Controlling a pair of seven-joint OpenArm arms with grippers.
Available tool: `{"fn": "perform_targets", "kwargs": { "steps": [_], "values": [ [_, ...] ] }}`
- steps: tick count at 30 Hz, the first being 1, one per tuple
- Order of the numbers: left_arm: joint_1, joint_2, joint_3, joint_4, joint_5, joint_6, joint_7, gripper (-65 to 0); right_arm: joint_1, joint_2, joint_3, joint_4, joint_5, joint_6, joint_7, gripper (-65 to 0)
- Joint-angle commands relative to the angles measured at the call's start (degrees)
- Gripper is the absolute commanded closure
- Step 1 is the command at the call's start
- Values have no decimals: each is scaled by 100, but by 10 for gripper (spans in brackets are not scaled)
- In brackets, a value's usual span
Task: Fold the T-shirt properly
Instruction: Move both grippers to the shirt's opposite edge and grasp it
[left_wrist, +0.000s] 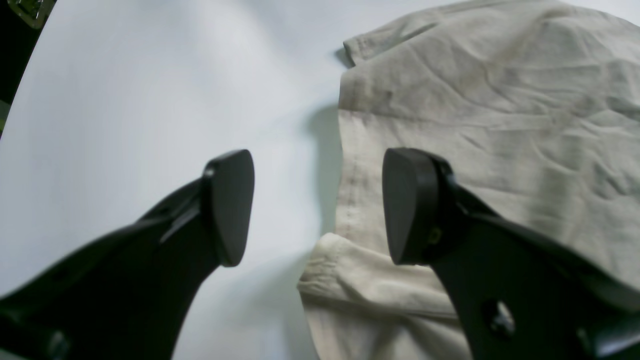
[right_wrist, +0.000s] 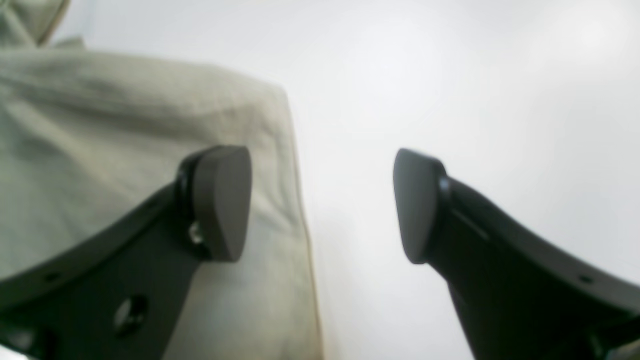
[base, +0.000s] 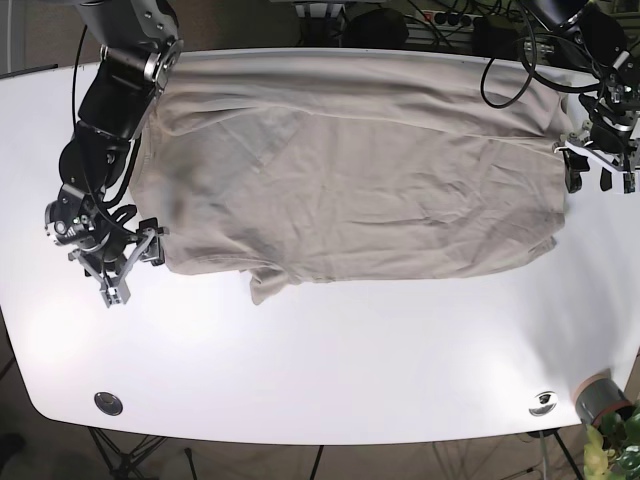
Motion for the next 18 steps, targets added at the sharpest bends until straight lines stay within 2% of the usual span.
{"fn": "perform_targets", "kwargs": {
  "steps": [1, 9, 18],
  "values": [
    [-24, -114, -50, 86, -86, -3, -143, -378, 336, 126, 3, -416, 38, -7, 276, -415],
    [46, -114, -68, 112, -86, -3, -143, -378, 890, 99, -6, -1911, 47, -7, 945, -415],
    [11, -105, -59, 86, -95, -3, -151, -378, 740, -147, -6, -1972, 38, -7, 971, -414]
  ]
}}
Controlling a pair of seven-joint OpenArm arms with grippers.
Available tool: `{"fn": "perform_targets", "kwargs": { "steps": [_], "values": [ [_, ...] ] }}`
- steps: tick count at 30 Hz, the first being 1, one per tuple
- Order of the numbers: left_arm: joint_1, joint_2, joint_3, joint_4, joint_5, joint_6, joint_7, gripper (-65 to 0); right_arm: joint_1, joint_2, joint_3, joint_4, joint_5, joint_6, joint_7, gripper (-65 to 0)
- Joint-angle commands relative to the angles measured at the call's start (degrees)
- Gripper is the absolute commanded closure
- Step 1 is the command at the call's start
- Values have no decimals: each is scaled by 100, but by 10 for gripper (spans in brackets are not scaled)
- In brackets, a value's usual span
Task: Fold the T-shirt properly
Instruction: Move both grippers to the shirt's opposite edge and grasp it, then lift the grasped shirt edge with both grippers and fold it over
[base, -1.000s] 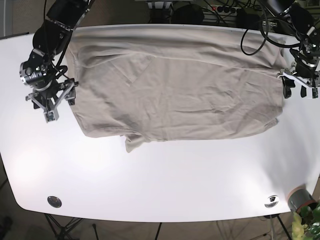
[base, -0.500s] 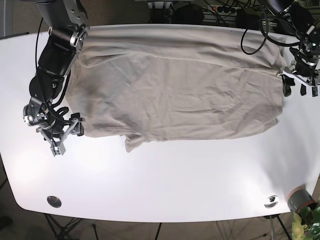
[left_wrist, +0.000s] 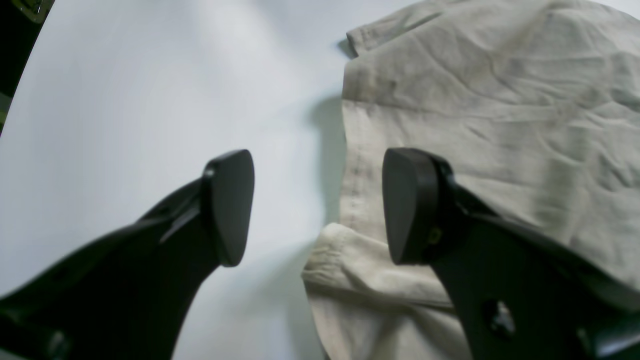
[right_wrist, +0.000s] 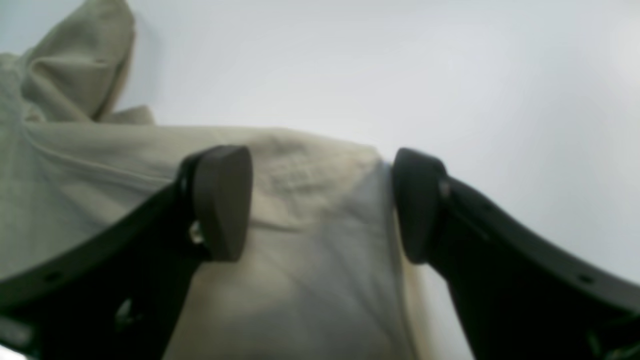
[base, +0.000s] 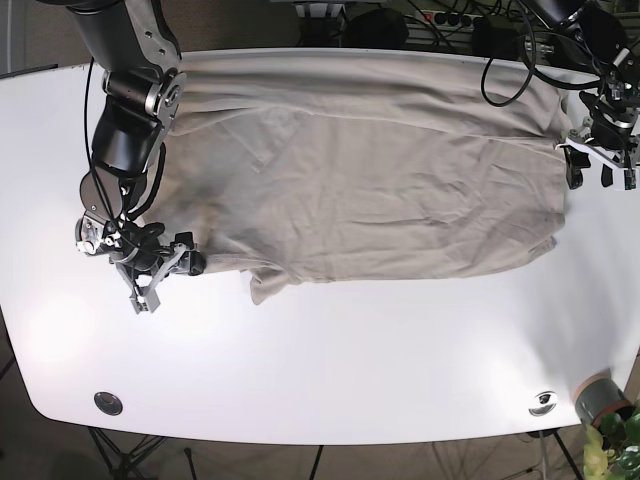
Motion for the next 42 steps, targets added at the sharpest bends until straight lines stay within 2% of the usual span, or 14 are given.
{"fn": "perform_targets", "kwargs": {
  "steps": [1, 3, 5, 9, 11, 12, 15, 18, 27, 33, 36, 42],
  "values": [
    [-66, -110, -24, 84, -95, -6, -149, -378, 65, 43, -6, 91, 71, 12, 66, -414],
    [-75, -110, -7, 75, -86, 113, -158, -378, 38, 43, -6, 91, 71, 12, 75, -392],
    [-101, -118, 20, 75, -86, 333, -158, -381, 29, 17, -6, 91, 71, 12, 84, -331],
    [-540, -127, 73, 75, -77, 781, -140, -386, 29, 8, -6, 91, 62, 12, 251, -151],
    [-734, -162, 310, 57, -77, 1062, -140, -432, 29, 17, -6, 82, 62, 12, 303, -57],
    [-787, -197, 415, 22, -77, 1168, -140, -458, 29, 17, -6, 82, 62, 12, 303, -40],
    [-1068, -452, 943, -312, 55, 1660, -140, -556, 29, 26, -6, 82, 62, 12, 295, -33],
    [-1525, -531, 1391, -848, 222, 2003, -149, -586, 38, 26, -6, 91, 62, 12, 295, -33],
    [-2712, -646, 1963, -2554, 309, 2030, -193, -585, 29, 17, -6, 91, 62, 12, 303, -33],
    [-3037, -646, 2262, -3222, 309, 1880, -211, -585, 21, 8, 3, 91, 71, 12, 303, -33],
    [-3116, -646, 2385, -3503, 309, 1880, -404, -583, 21, 8, 3, 91, 80, 12, 303, -33],
    [-3099, -690, 2648, -3776, 309, 1880, -501, -522, -15, 8, 20, 91, 89, 12, 303, -32]
  ]
}}
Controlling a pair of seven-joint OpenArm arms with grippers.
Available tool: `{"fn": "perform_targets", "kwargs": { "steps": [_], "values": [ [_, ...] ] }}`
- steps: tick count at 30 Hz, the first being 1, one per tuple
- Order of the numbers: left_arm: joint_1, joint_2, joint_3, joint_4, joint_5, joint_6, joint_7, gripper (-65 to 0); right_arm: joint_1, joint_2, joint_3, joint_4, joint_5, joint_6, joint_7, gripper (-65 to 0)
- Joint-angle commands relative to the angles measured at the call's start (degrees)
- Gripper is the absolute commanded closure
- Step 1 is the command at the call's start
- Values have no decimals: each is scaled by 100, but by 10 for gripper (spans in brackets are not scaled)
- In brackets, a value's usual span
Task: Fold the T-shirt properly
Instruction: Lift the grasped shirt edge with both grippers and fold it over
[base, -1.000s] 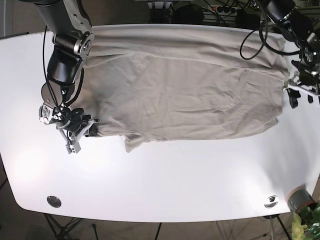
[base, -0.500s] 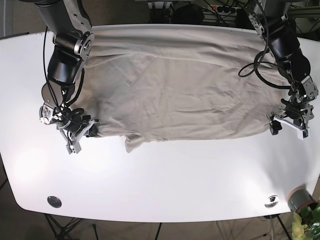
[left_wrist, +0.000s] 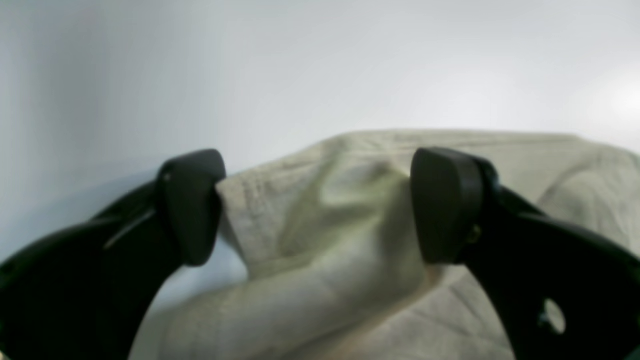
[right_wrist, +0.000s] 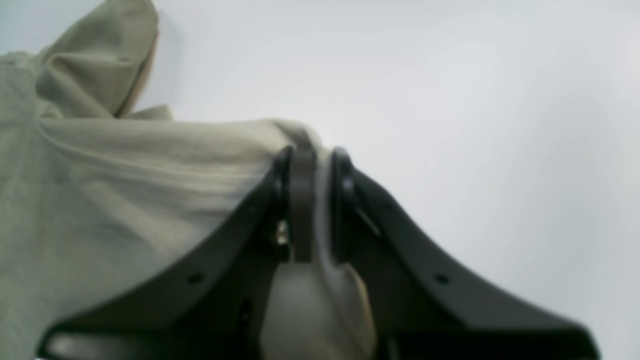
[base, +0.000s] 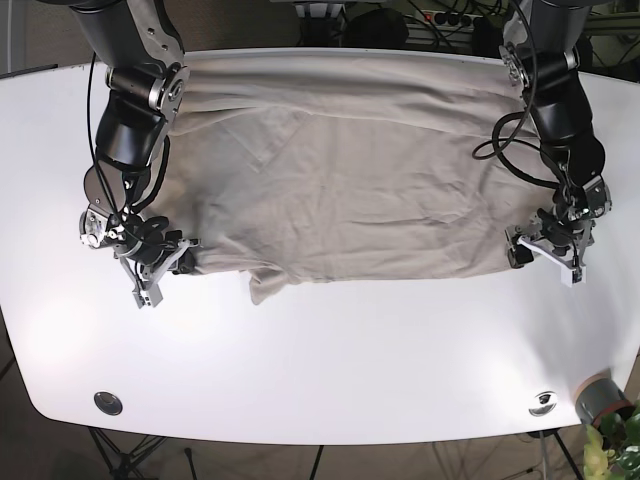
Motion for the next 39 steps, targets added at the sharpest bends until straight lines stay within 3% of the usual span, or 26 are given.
{"fn": "perform_targets", "kwargs": {
  "steps": [1, 10, 12, 19, 25, 32, 39],
  "values": [
    [-54, -200, 17, 54, -51, -22, -64, -521, 68, 58, 14, 91, 27, 10, 74, -32],
    [140, -209, 17, 54, -51, -22, -64, -506, -2, 58, 23, 91, 36, 10, 83, -32],
    [193, -209, 8, 54, -51, -22, -81, -418, -2, 58, 23, 91, 36, 10, 83, -32],
    [201, -200, 34, 54, -51, -13, -354, 0, -2, 58, 23, 91, 45, 10, 83, -30],
    [201, -227, -1, 520, -78, -22, -354, 0, -2, 58, 23, 135, 45, 10, 83, -29],
    [263, -200, 17, 1522, -78, -30, -336, 0, -143, 58, 14, 1023, 45, 10, 30, -29],
    [342, -192, -9, 2032, -78, -487, -327, 0, -231, 58, 31, 1955, 54, 10, -664, -27]
  ]
}}
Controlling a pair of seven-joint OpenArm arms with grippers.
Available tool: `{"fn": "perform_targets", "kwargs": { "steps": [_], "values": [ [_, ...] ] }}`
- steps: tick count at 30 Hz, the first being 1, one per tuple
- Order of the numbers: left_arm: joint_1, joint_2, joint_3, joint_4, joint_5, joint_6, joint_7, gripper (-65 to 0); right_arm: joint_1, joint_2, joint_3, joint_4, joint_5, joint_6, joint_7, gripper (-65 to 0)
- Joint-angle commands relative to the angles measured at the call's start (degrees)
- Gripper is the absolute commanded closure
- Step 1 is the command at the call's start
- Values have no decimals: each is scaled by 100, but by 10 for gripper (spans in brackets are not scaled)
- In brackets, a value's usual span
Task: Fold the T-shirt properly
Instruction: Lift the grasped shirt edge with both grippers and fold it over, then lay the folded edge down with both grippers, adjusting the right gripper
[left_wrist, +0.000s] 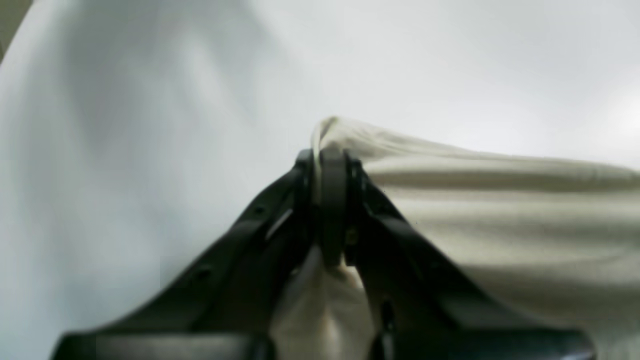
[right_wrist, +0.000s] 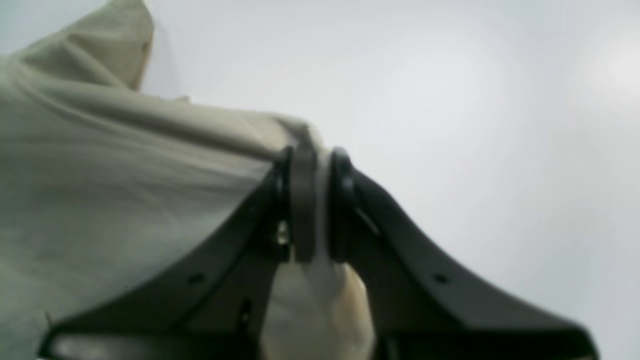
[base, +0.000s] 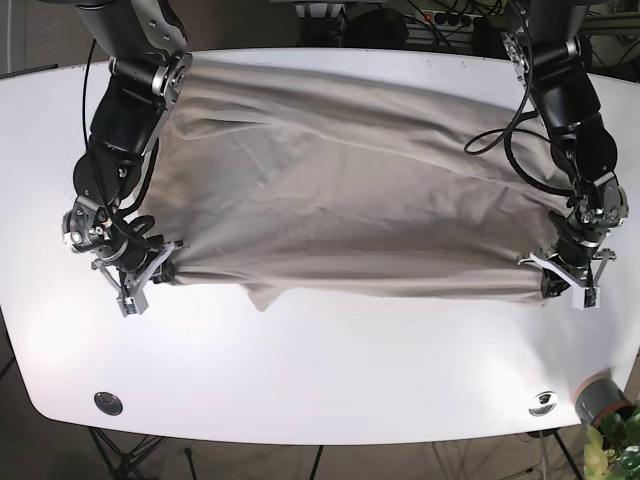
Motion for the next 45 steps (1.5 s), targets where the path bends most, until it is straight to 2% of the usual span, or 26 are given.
{"fn": "perform_targets", "kwargs": {
  "steps": [1, 7, 15, 23, 31, 36, 45],
  "values": [
    [-20, -113, -44, 314, -43, -107, -120, 0, 58, 89, 3, 539, 56, -1, -77, -27],
    [437, -113, -44, 903, -43, -362, -120, 0, -452, 45, 3, 1867, 82, -1, -631, -27],
    [955, -104, -141, 1123, -51, -573, -120, 0, -1411, -140, 12, 3414, 443, -1, -1264, -27],
    [1421, -95, -713, 1123, -51, -1022, -120, 0, -2492, -588, 12, 4504, 513, -1, -1343, -27],
    [1791, -95, -1064, 1132, -51, -1294, -120, 0, -3433, -913, 12, 4847, 513, -1, -1343, -27],
    [2125, -95, -1293, 1439, -51, -1461, -120, 0, -3872, -931, 12, 4847, 522, -1, -1334, -27],
    [2520, -113, -1495, 1527, -51, -1461, -120, 0, -4066, -1045, 12, 4821, 522, -1, -1317, -32]
  ]
}}
